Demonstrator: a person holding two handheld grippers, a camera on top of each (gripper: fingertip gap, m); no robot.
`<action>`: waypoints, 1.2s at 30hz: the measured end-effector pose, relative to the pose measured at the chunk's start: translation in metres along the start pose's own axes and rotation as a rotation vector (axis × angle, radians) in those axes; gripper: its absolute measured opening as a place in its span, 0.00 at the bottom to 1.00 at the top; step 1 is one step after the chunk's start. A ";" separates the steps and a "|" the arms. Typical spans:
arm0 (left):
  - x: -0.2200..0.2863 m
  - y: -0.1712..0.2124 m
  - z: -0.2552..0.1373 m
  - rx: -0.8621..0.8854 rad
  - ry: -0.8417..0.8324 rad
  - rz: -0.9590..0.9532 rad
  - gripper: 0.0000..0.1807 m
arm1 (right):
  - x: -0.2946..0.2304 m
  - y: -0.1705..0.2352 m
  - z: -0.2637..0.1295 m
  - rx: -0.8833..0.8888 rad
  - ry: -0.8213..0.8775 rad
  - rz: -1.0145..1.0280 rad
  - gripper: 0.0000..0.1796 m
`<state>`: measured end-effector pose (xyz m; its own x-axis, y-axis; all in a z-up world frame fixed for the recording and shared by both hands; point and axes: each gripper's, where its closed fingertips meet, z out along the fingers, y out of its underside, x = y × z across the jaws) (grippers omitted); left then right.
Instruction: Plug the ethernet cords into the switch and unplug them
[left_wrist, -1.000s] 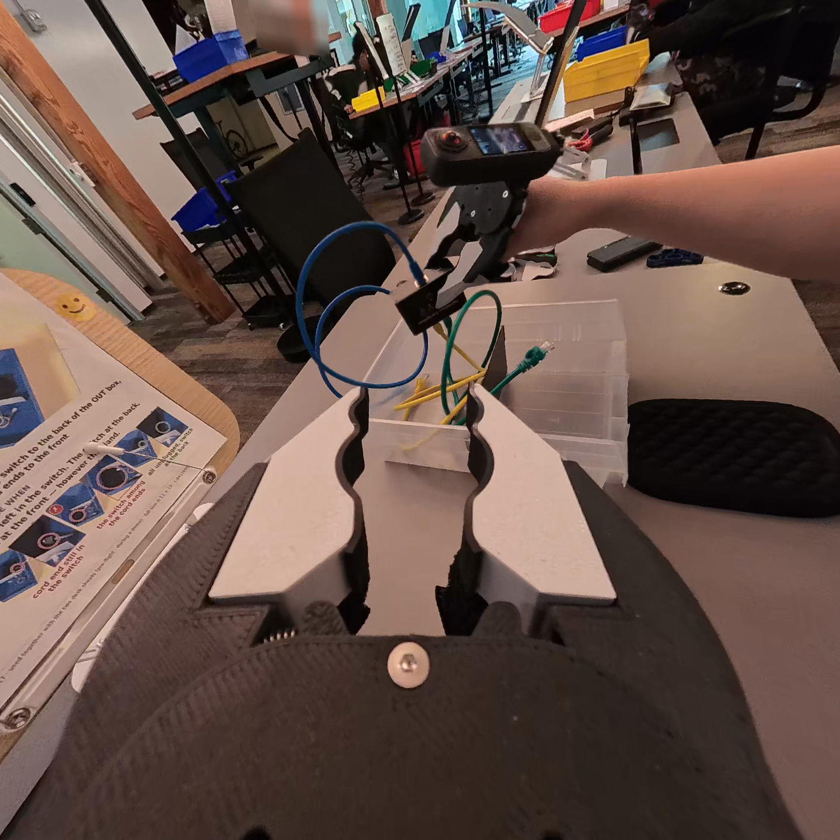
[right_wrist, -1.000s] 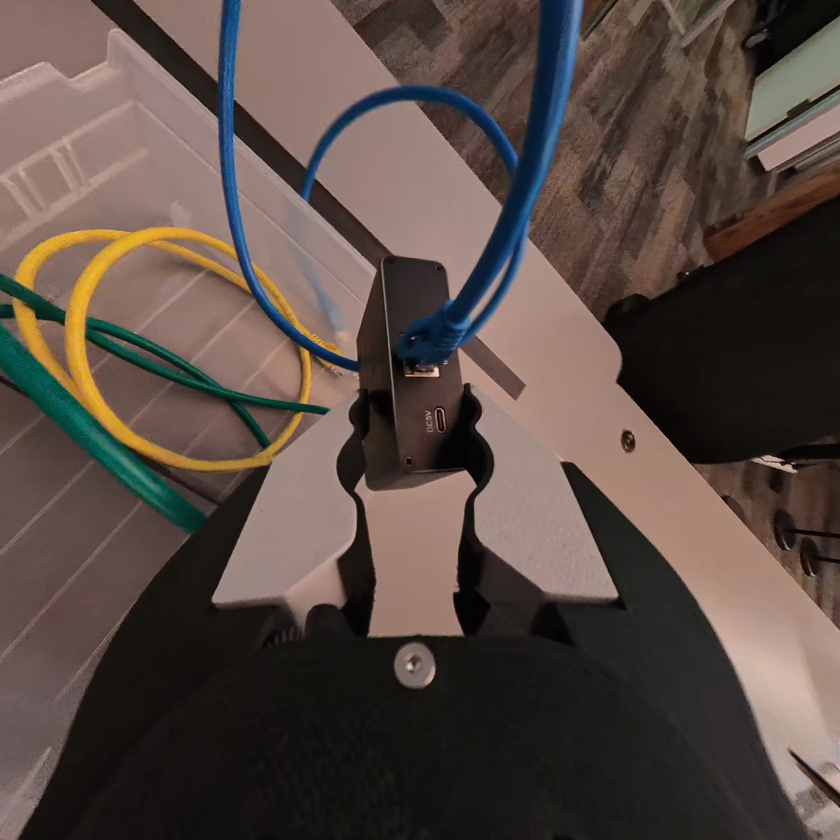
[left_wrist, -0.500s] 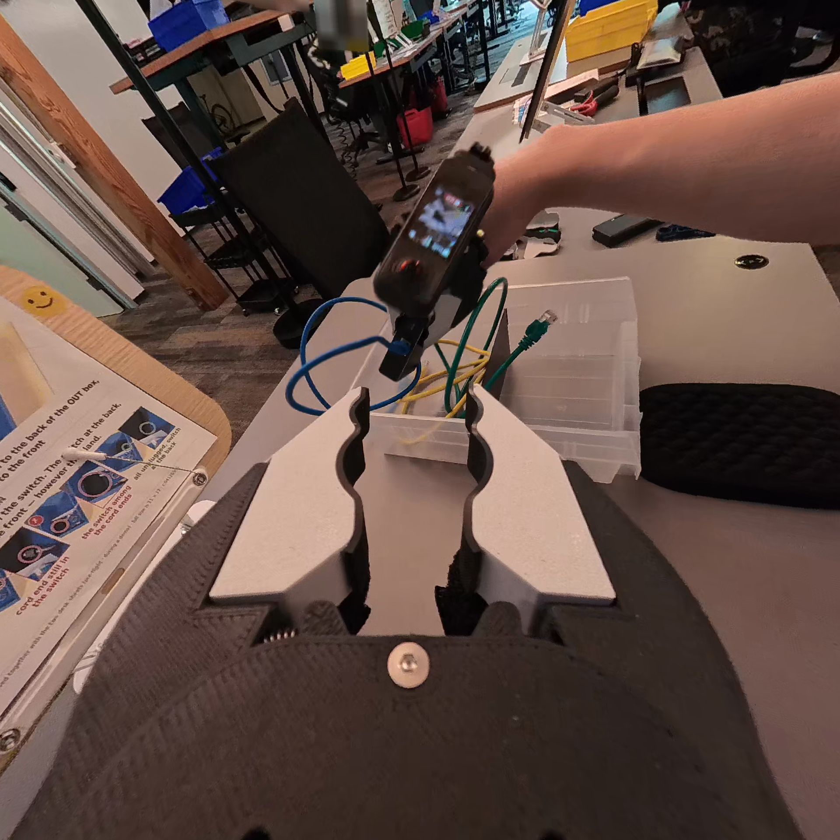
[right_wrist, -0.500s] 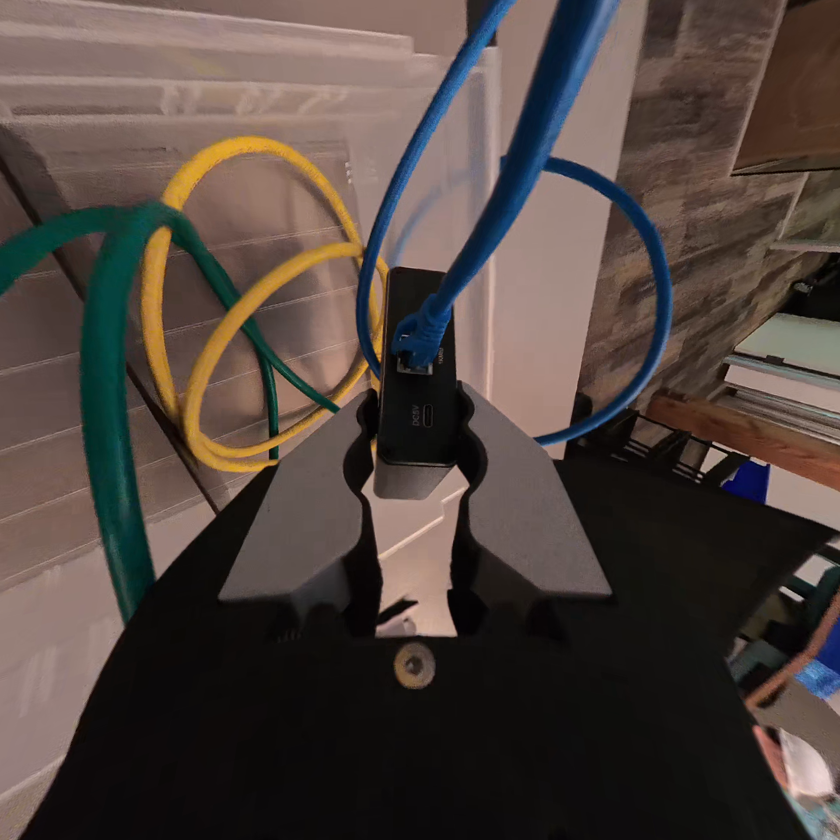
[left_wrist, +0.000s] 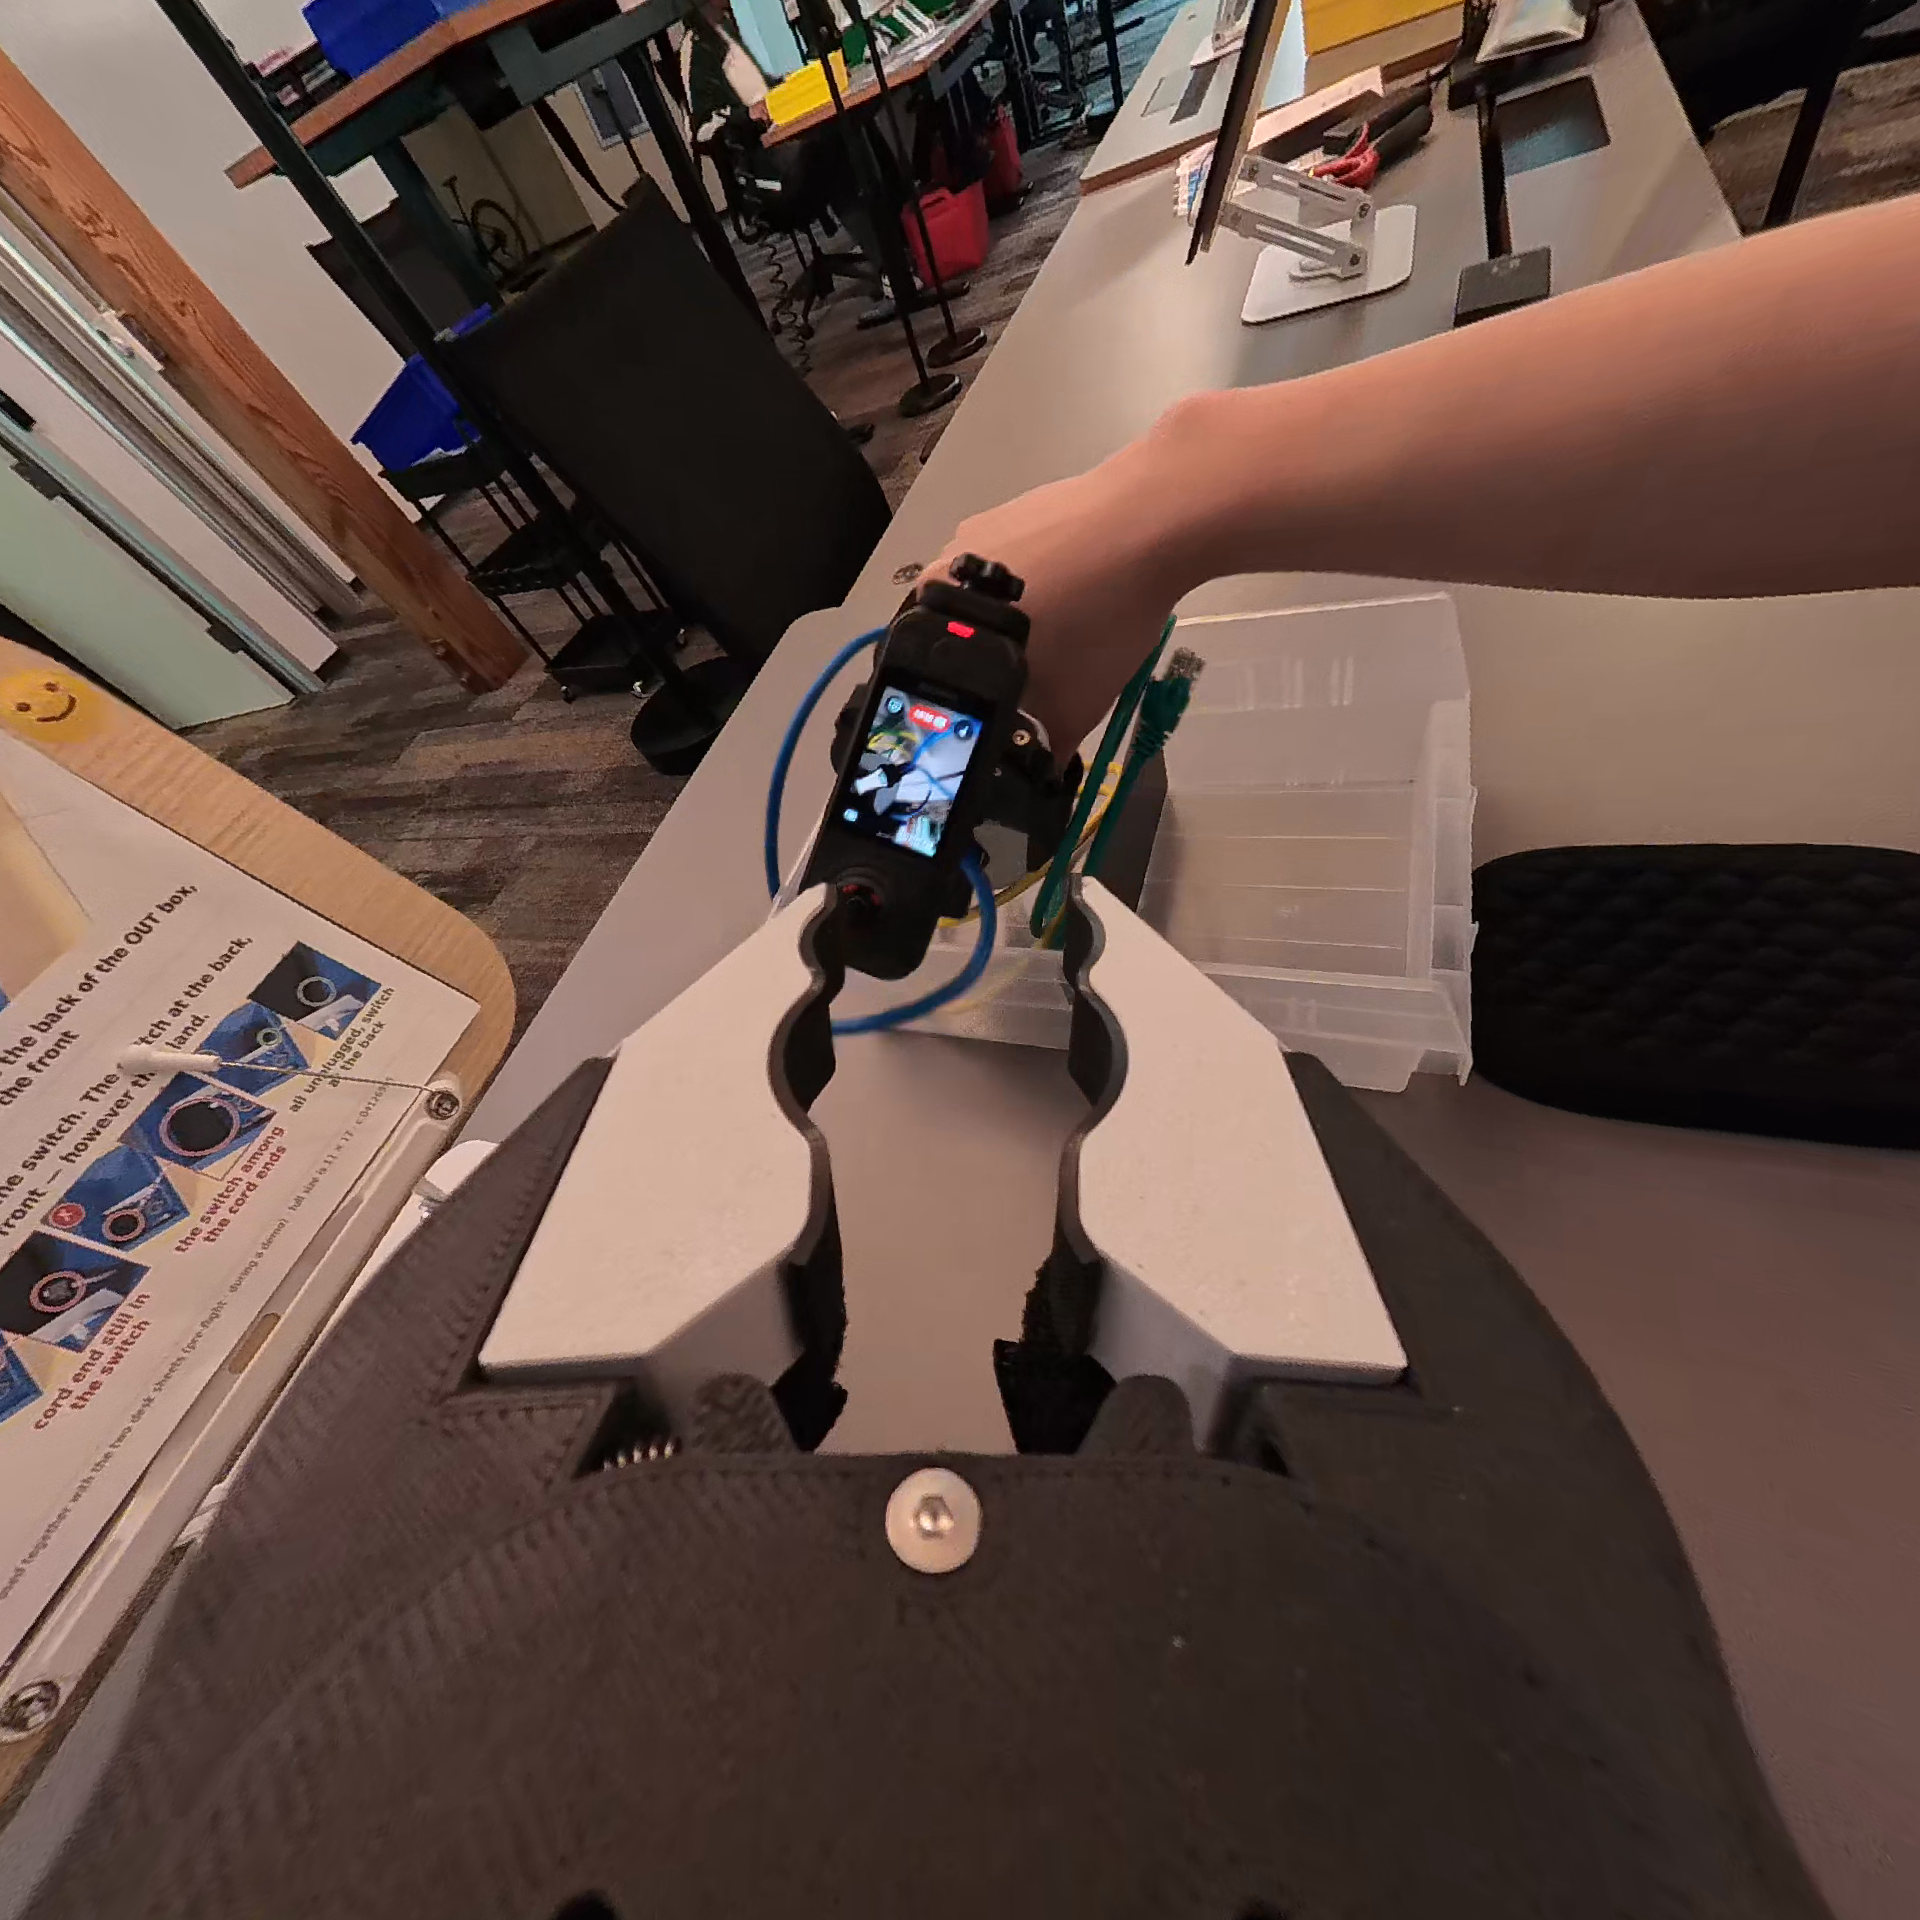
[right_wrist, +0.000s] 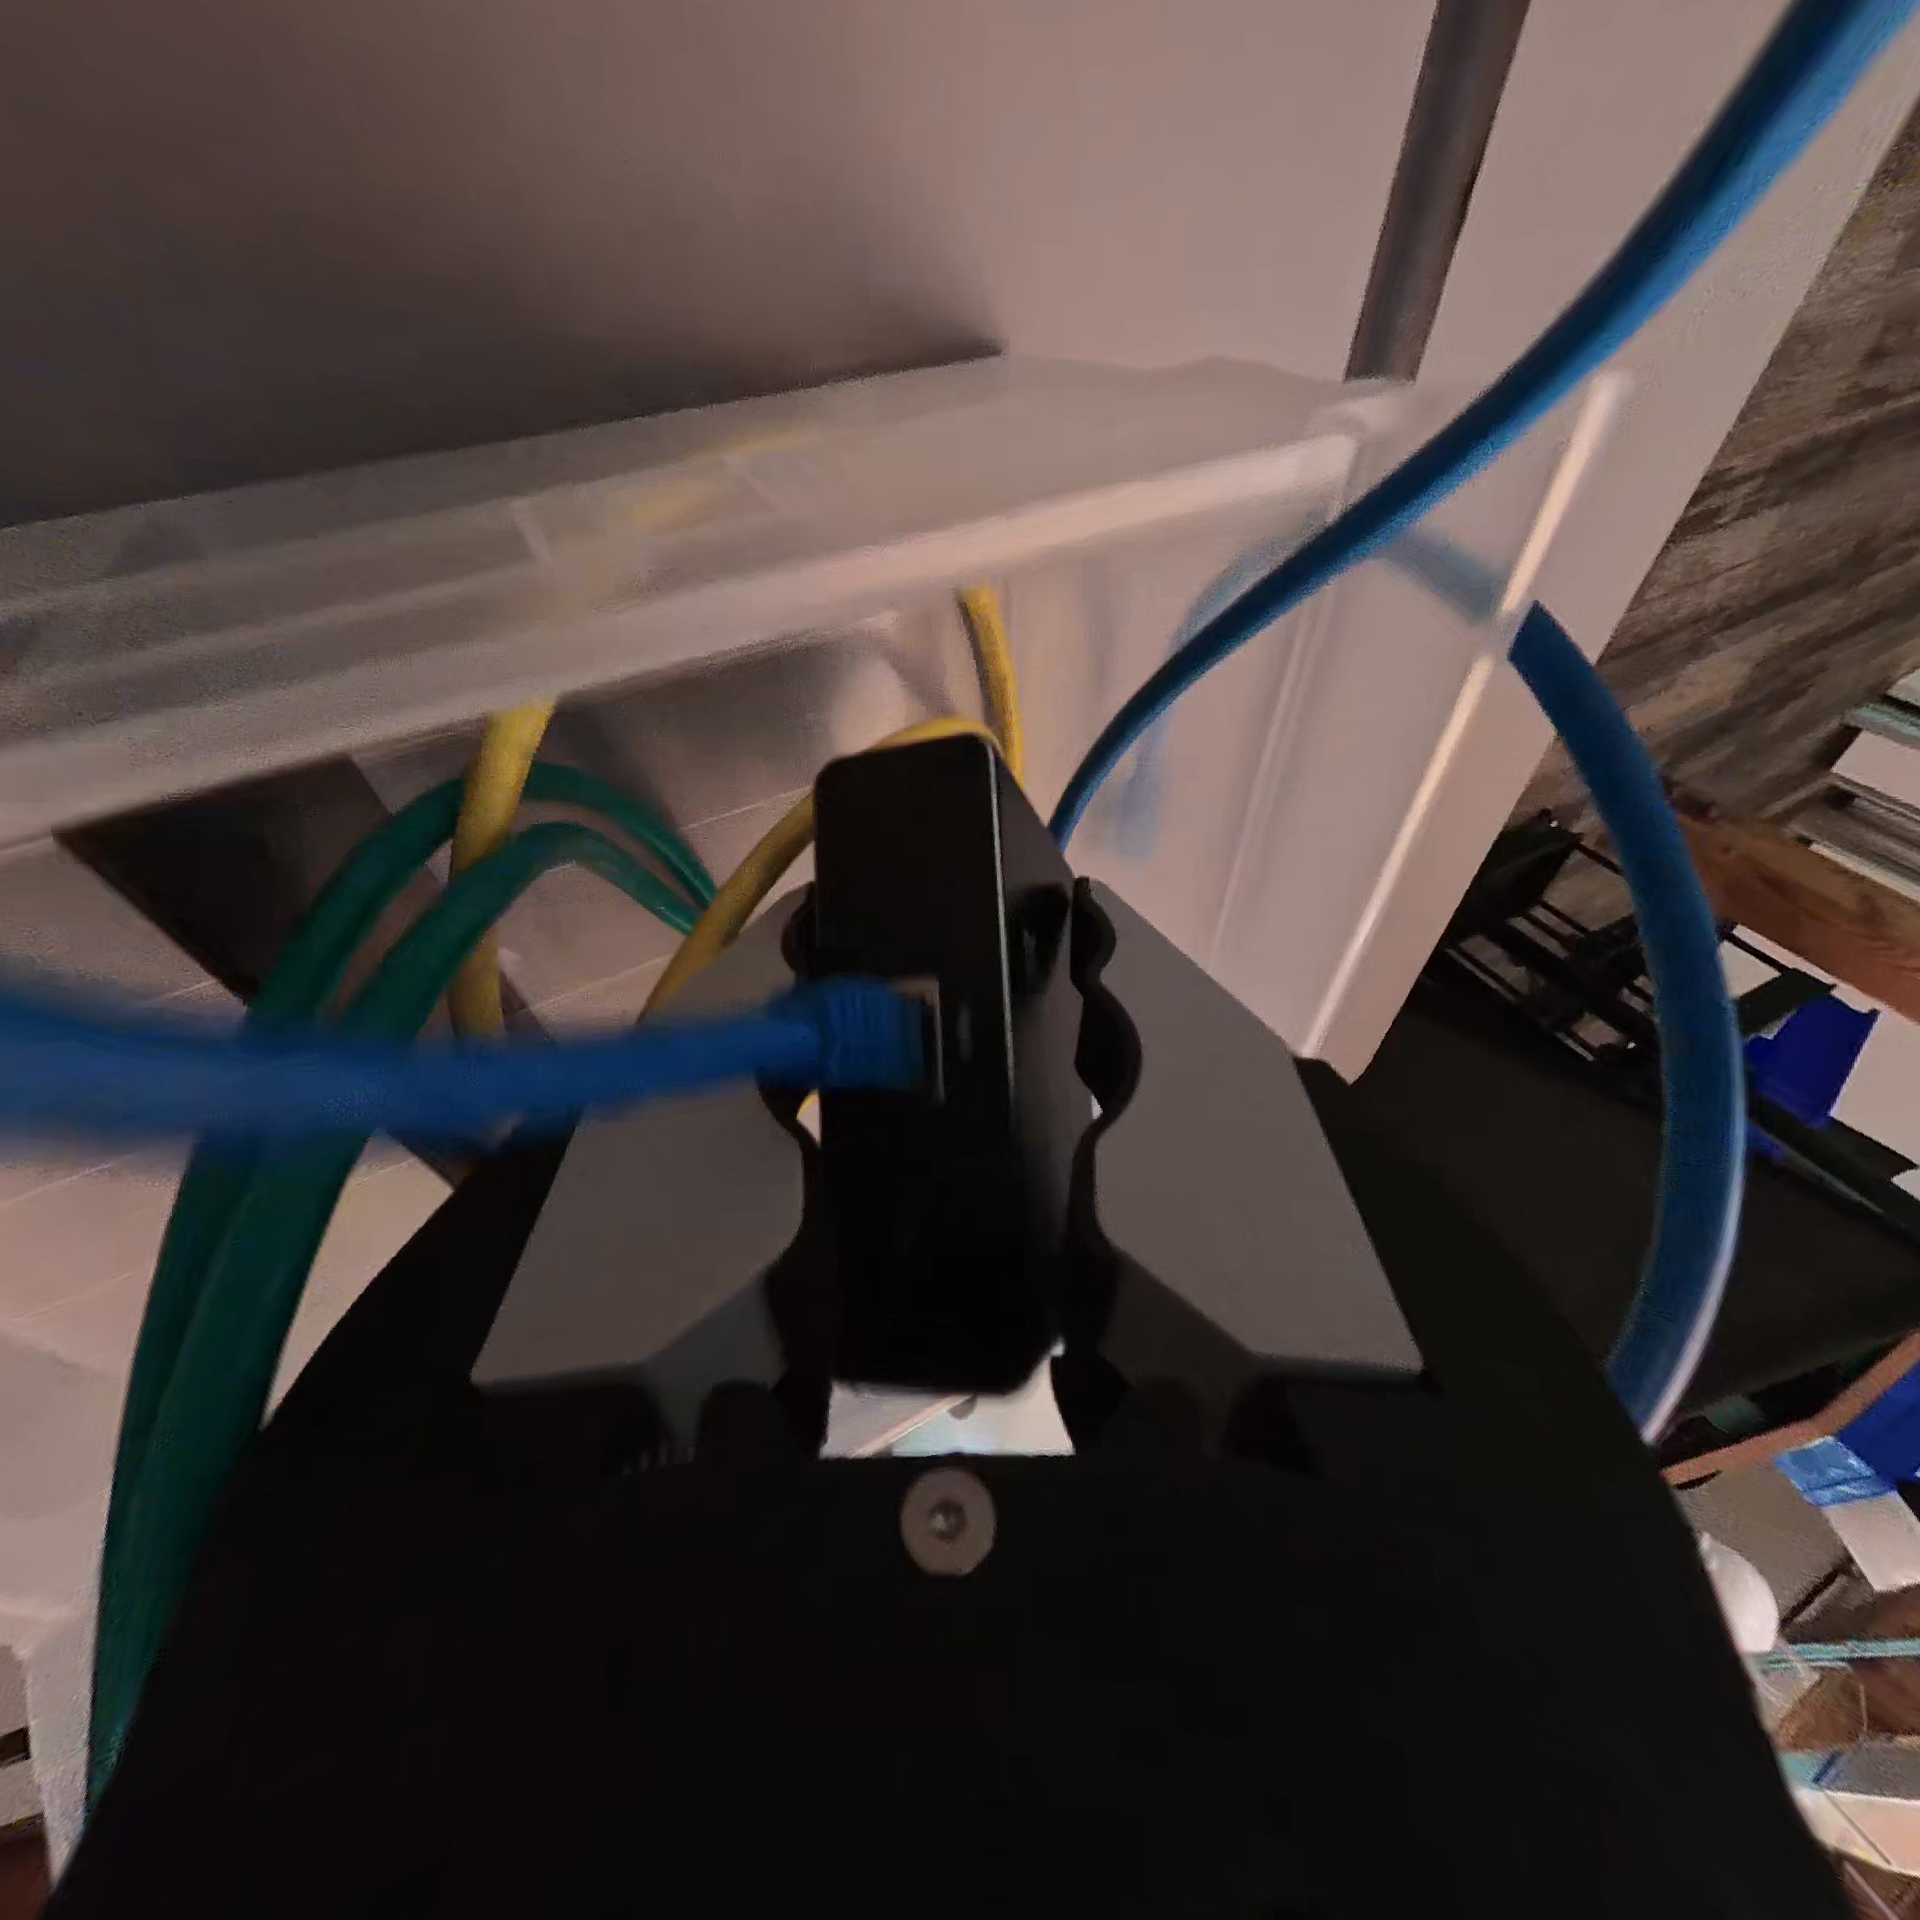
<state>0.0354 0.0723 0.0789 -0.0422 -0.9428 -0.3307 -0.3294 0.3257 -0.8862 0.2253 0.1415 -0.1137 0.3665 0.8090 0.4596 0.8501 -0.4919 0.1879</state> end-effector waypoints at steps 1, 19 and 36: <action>-0.001 0.000 -0.001 0.004 0.000 -0.003 0.22 | 0.001 0.002 -0.002 0.014 0.013 0.009 0.27; -0.016 0.006 -0.001 0.002 -0.017 -0.035 0.22 | 0.069 0.024 -0.094 0.450 0.236 0.265 0.36; -0.034 0.022 0.003 -0.030 -0.040 -0.078 0.22 | 0.180 0.001 -0.187 0.910 0.105 0.555 0.32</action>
<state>0.0325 0.1114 0.0698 0.0226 -0.9613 -0.2745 -0.3584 0.2486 -0.8999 0.2214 0.2264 0.1318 0.7909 0.4931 0.3624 0.5530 -0.3222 -0.7684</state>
